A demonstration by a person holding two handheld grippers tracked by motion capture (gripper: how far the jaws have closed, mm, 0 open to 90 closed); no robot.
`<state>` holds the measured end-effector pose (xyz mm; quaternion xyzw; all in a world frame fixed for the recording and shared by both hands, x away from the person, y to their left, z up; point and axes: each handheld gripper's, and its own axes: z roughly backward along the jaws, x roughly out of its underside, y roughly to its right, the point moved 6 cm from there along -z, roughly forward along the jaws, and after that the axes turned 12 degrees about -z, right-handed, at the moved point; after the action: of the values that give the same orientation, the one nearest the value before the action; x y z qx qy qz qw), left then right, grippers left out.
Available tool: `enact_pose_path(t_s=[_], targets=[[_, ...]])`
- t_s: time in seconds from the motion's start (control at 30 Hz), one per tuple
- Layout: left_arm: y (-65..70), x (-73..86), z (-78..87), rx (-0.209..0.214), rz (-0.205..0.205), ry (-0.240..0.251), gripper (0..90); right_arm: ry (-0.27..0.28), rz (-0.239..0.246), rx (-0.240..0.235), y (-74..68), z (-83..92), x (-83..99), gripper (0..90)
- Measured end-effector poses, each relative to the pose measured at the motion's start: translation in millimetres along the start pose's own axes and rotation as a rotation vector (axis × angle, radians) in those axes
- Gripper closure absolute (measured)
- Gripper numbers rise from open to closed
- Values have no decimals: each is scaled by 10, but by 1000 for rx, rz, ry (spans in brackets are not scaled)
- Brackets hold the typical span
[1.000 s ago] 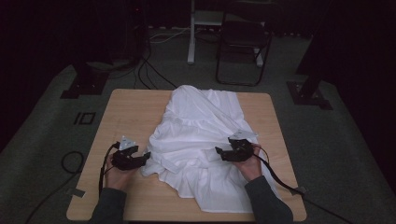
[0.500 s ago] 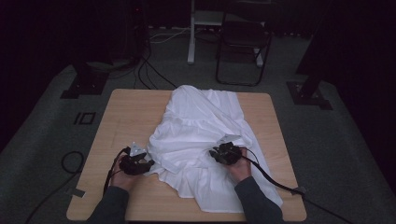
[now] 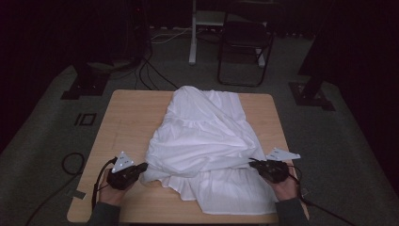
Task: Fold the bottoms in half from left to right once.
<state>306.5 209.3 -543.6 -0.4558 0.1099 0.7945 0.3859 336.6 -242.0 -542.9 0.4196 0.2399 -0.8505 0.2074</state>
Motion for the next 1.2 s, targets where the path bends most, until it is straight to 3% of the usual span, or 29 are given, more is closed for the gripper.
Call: enact_pose_path(t_s=[0.07, 0.23, 0.3, 0.4, 0.5, 0.53, 0.6, 0.7, 0.77, 1.0, 1.2], targets=[[62, -14, 73, 9, -8, 13, 887, 13, -13, 27, 75, 154, 71, 874], [262, -47, 247, 80, -21, 62, 887, 70, -72, 62, 255, 557, 280, 874], [348, -46, 271, 116, -34, 63, 884, 67, -86, 61, 296, 629, 375, 874], [417, -1, 254, 119, -54, 37, 855, 28, -105, 39, 313, 663, 556, 871], [351, 60, 242, 105, -12, 37, 751, -16, -106, 42, 304, 636, 732, 855], [305, 78, 239, 86, 17, 35, 674, -31, -109, 44, 315, 620, 785, 818], [238, 110, 229, 73, 49, 26, 627, -40, -139, 37, 347, 595, 852, 617], [167, 119, 176, 41, 63, 6, 569, -9, -150, 30, 355, 603, 811, 468], [113, 98, 123, 22, 67, -1, 535, 25, -137, 17, 327, 623, 709, 424], [-162, -116, -136, -40, 66, -14, 458, 92, -99, -5, 296, 581, 351, 381], [-437, -240, -535, -50, 108, -68, 428, 99, -97, -2, 394, 303, 115, 365]])
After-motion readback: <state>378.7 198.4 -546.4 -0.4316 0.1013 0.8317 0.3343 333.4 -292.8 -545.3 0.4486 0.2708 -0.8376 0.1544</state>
